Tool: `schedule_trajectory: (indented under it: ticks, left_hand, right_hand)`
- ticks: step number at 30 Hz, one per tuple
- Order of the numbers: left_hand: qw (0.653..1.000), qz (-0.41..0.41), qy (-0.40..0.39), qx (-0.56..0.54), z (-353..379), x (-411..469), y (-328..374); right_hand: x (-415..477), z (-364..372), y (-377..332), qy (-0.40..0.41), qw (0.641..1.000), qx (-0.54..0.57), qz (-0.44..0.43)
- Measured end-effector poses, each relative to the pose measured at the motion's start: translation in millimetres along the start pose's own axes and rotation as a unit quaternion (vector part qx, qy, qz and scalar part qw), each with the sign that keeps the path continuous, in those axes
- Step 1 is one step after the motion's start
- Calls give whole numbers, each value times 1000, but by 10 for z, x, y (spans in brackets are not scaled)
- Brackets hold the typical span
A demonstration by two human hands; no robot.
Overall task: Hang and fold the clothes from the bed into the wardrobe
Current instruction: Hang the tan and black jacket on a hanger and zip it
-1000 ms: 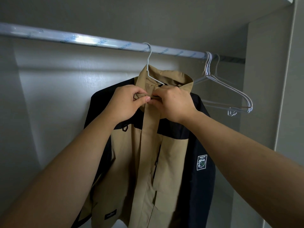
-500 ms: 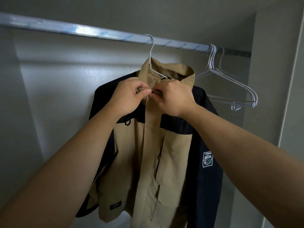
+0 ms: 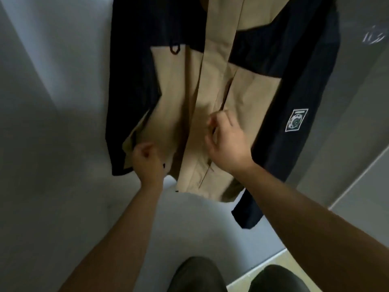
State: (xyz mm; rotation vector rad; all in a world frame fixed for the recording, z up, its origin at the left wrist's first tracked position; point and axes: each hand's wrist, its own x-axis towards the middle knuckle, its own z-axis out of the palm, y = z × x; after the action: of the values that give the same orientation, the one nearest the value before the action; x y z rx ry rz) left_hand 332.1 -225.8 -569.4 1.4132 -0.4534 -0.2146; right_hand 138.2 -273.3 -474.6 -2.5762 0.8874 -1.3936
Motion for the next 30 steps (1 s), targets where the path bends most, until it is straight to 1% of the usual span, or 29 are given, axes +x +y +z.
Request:
schedule_trajectory:
  ticks: [1, 2, 3, 4, 6, 7, 9, 11, 15, 16, 18, 20, 22, 23, 25, 26, 27, 28, 30]
  left_hand:
    - [996, -67, -12, 65, -44, -118, -384]
    - [979, -138, -51, 139, -61, -224, -702]
    - [953, -216, -93, 189, -63, -283, -1016]
    - [935, -300, -115, 150, -44, -334, -1234]
    - [898, -412, -137, 72, 7, -364, -1419]
    - [880, -450, -149, 42, 56, -335, -1475]
    - [852, -501, -144, -49, 174, -258, -1638]
    - [829, -524, -142, -138, 322, -197, -1752]
    - [809, -513, -139, -252, 515, -47, -1867]
    - [808, -515, -129, -255, 561, -22, -1867]
    - [815, -527, -108, -216, 632, -17, -1868]
    - [808, -543, -107, -202, 644, -58, -1946]
    - [801, -550, -125, -201, 604, -176, -2032]
    - [799, -555, -132, -192, 576, -269, -2055]
    - [787, -573, -131, -189, 493, -515, -2062]
    - [776, -585, -123, -201, 444, -652, -2054]
    - [772, -586, -134, -206, 389, -790, -2049]
    - [773, -581, -165, -194, 323, -918, -2030]
    - [784, -557, -245, -125, 191, -1143, -2006]
  right_hand:
    - [-243, 211, 68, -52, 998, 19, 38]
    - [-465, 404, 142, -101, 991, 26, 79]
    - [-672, 576, 214, -151, 980, 32, 125]
    - [-853, 719, 280, -199, 963, 44, 174]
    - [-1136, 916, 399, -275, 917, 89, 274]
    - [-1247, 979, 449, -298, 893, 110, 318]
    - [-1394, 1035, 529, -324, 850, 146, 388]
    - [-1489, 1049, 616, -341, 818, 174, 430]
    - [-1605, 1042, 745, -345, 780, 206, 479]
    - [-1621, 1046, 780, -343, 771, 214, 493]
    - [-1641, 1058, 860, -345, 743, 229, 526]
    - [-1648, 1078, 905, -353, 691, 261, 574]
    - [-1693, 1121, 941, -370, 658, 262, 601]
    - [-1709, 1133, 943, -366, 639, 265, 623]
    - [-1738, 1140, 898, -338, 574, 308, 679]
    - [-1759, 1130, 856, -333, 553, 328, 690]
    - [-1794, 1124, 825, -334, 550, 333, 690]
    - [-1855, 1151, 823, -334, 568, 323, 679]
    - [-1997, 1235, 791, -321, 631, 283, 646]
